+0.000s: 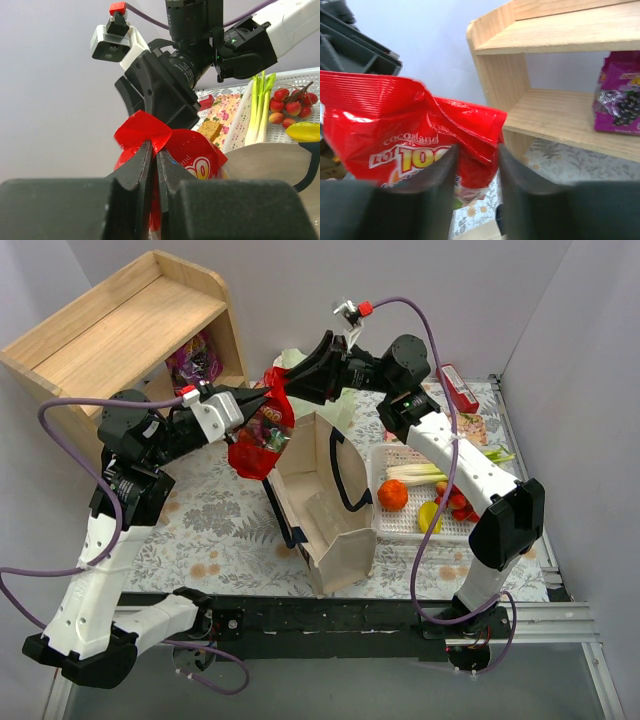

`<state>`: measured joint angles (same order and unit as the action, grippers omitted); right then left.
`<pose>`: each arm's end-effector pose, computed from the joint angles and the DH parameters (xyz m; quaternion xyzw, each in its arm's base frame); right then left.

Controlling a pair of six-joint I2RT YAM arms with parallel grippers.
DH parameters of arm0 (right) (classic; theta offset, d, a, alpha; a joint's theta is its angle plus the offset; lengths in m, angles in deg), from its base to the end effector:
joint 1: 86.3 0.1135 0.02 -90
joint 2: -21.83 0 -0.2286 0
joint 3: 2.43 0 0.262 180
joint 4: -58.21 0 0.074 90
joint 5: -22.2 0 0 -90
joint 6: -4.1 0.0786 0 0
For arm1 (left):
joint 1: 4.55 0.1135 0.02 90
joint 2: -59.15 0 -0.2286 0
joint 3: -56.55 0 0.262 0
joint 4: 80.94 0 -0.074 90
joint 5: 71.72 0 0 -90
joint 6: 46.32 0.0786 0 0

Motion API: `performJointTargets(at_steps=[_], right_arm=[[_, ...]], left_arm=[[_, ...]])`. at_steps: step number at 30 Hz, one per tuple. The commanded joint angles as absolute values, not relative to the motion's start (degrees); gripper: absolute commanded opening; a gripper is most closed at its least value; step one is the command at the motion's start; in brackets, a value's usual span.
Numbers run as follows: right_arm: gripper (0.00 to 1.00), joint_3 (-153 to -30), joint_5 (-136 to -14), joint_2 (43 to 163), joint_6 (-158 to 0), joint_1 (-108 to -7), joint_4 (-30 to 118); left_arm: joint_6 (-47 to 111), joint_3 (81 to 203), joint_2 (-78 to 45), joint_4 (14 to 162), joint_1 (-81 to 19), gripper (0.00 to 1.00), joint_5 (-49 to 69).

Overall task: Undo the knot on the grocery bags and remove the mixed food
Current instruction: Pick up the fake candies from the takeout bag.

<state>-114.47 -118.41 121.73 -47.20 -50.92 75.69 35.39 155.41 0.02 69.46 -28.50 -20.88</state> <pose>0.3098 0.2945 0.4550 -0.3561 0.4651 0.6423 0.4943 0.1965 -0.1416 0.5009 0.3370 0.5642 -0.4072 0.6343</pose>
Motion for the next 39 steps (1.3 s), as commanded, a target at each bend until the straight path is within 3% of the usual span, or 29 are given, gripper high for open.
performJointTargets(at_steps=[1, 3, 11, 14, 16, 18, 21, 29, 35, 39], right_arm=[[0.24, -114.0, -120.1, 120.8, -47.2, -50.5, 82.1], [0.02, -113.7, -119.8, 120.7, -48.2, -50.6, 82.7], [0.01, -110.0, -120.6, 116.6, -55.7, -52.0, 82.2], [0.01, -110.8, -117.7, 115.7, -58.3, -53.1, 79.5], [0.01, -113.7, -116.0, 116.2, -59.5, -53.2, 78.0], [0.01, -117.8, -113.4, 117.1, -60.5, -52.9, 74.6], [0.01, -122.6, -110.9, 120.0, -62.3, -52.4, 69.7], [0.01, -138.0, -106.3, 127.7, -67.7, -48.2, 61.6], [0.01, -142.4, -99.6, 131.8, -68.9, -41.0, 60.5], [0.01, -144.2, -97.3, 134.5, -70.1, -35.0, 61.5]], left_arm=[[38.3, 157.4, 2.9, 73.5, -28.6, 0.00, -23.7], [39.4, 157.1, 3.4, 73.6, -28.6, 0.00, -23.8], [47.3, 153.0, 6.9, 75.4, -28.6, 0.01, -17.2], [49.0, 150.0, 9.2, 75.4, -28.6, 0.21, -14.9], [48.9, 147.8, 10.3, 75.4, -28.6, 0.26, -13.6], [49.0, 146.3, 11.8, 74.4, -28.6, 0.47, -12.8], [51.5, 145.6, 14.1, 71.2, -28.6, 0.63, -11.7], [55.0, 150.4, 18.2, 68.5, -28.5, 0.72, 8.7], [61.6, 160.5, 12.0, 81.4, -28.5, 0.84, 26.9], [62.6, 165.7, 9.7, 89.0, -28.3, 0.92, 32.3]])
